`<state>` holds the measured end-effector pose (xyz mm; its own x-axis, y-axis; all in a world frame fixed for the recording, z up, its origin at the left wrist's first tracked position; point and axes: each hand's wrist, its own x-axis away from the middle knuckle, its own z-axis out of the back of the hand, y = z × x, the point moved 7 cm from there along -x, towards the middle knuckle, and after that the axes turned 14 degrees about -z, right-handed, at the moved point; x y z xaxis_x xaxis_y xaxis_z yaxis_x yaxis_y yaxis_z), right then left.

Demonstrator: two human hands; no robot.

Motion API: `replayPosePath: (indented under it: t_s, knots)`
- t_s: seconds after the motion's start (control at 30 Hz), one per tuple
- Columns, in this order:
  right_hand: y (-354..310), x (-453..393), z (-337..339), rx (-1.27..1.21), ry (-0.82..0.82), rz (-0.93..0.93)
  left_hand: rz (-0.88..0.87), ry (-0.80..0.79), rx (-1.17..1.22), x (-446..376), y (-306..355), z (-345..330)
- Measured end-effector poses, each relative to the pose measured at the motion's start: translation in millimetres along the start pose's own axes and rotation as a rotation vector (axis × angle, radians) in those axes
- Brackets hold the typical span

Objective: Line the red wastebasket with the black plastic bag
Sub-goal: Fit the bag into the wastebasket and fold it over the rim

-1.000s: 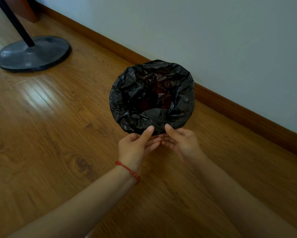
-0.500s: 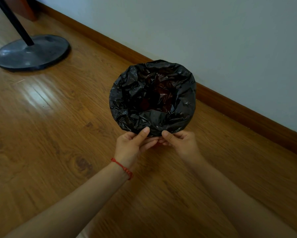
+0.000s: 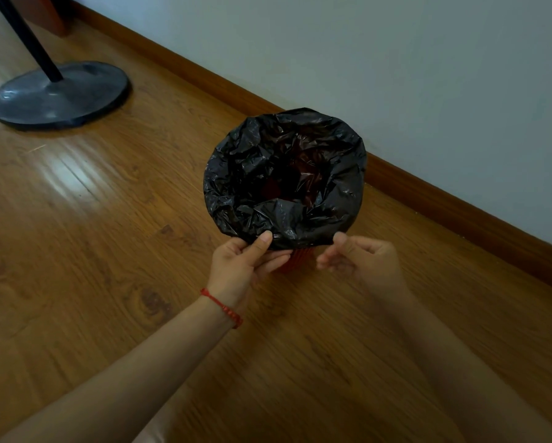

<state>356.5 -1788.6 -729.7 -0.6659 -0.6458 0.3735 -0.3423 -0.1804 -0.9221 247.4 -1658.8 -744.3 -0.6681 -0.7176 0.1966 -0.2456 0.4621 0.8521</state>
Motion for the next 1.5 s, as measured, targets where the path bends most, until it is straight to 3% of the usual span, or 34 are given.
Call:
replayPosePath:
  t_s: [0.2, 0.57, 0.83, 1.07, 1.5]
  knots:
    - [4.9, -20.1, -1.8, 0.063, 0.084, -0.139, -0.002, -0.017, -0.021, 2.1, 1.7, 1.0]
    - [11.6, -24.2, -8.0, 0.246, 0.065, -0.317, 0.011, -0.076, -0.094, -10.3, 12.9, 10.3]
    - [10.3, -22.1, -12.1, -0.008, 0.043, -0.199, 0.041, -0.083, -0.094, -13.2, 12.9, 12.0]
    - [10.5, -21.1, -18.8, -0.171, -0.031, -0.171, 0.041, 0.133, -0.121, 8.5, -1.3, 16.3]
    - [20.4, -19.3, -29.7, -0.018, -0.031, -0.076, 0.043, 0.161, -0.143, 19.7, -7.3, -10.3]
